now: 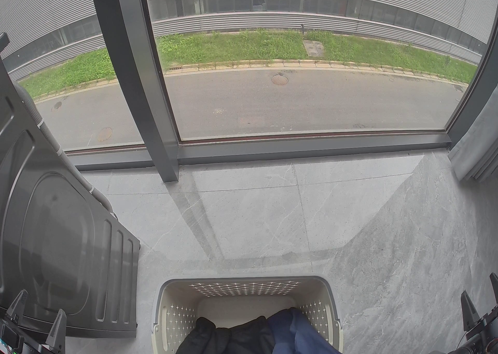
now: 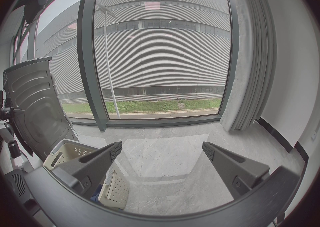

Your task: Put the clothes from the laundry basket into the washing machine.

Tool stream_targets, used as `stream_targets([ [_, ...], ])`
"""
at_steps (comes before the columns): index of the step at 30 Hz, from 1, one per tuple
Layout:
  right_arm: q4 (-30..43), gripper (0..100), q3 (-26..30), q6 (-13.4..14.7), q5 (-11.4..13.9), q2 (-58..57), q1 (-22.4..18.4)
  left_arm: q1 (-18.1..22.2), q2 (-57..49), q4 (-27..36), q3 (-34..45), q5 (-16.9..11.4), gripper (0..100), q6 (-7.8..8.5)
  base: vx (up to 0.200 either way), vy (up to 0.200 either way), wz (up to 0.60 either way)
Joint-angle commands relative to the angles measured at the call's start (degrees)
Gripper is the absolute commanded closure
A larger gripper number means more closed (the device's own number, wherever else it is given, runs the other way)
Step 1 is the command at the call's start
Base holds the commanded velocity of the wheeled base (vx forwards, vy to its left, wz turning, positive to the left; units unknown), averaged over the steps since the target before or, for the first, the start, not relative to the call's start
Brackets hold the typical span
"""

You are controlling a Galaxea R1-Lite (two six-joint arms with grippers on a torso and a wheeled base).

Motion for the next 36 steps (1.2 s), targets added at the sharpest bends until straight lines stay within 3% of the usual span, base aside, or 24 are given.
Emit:
stream_targets([
  [1, -0.02, 0, 1.01, -0.02, -0.04, -0.59, 0.02, 0.03, -1.04, -0.02, 1.01, -0.02, 0, 0.01, -0.200, 0.000, 0.00],
  [36, -0.02, 0, 1.01, -0.02, -0.04, -0.59, 0.02, 0.03, -1.04, -0.02, 1.01, -0.02, 0, 0.01, -0.200, 0.000, 0.00],
])
